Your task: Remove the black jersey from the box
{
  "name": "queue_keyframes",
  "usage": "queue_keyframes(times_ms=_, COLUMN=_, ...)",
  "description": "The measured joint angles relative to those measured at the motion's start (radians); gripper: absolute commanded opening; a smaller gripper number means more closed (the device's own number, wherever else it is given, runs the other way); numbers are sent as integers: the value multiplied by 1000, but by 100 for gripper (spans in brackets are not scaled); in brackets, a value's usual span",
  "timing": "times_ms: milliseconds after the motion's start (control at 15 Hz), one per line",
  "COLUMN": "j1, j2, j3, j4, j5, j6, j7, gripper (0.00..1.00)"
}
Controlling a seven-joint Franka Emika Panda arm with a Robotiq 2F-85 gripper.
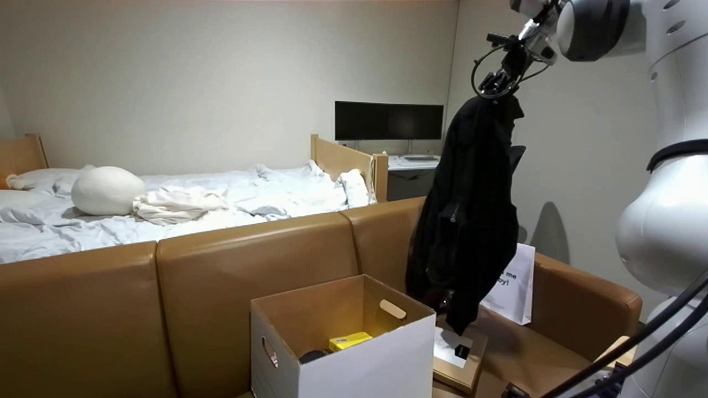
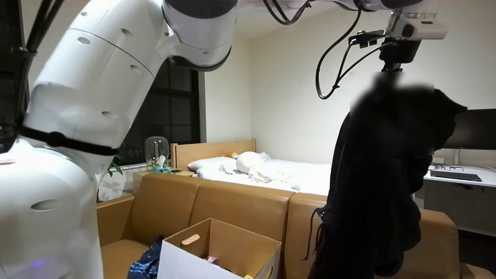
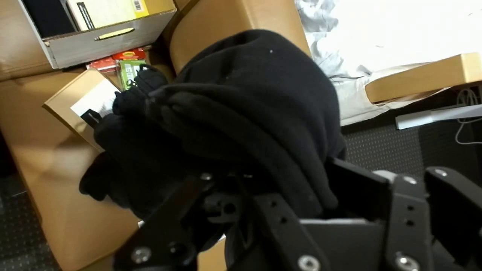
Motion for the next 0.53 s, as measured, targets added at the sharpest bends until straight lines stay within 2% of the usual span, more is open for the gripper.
queue_keyframes(times_ms=200, j1=4, j2=-58, j3=-11, j4=-24, j5=0, j6=4, j7=28, gripper=79)
queue_keyframes(times_ms=400, j1=44, j2=-152, j3=-19, j4=-88, j5=-3, j6=37, j7=90, gripper=99)
queue_keyframes(times_ms=533, j1=97, j2=-237, j3=-17, j4=-151, j5=-33, j6=41, j7=110, gripper=100)
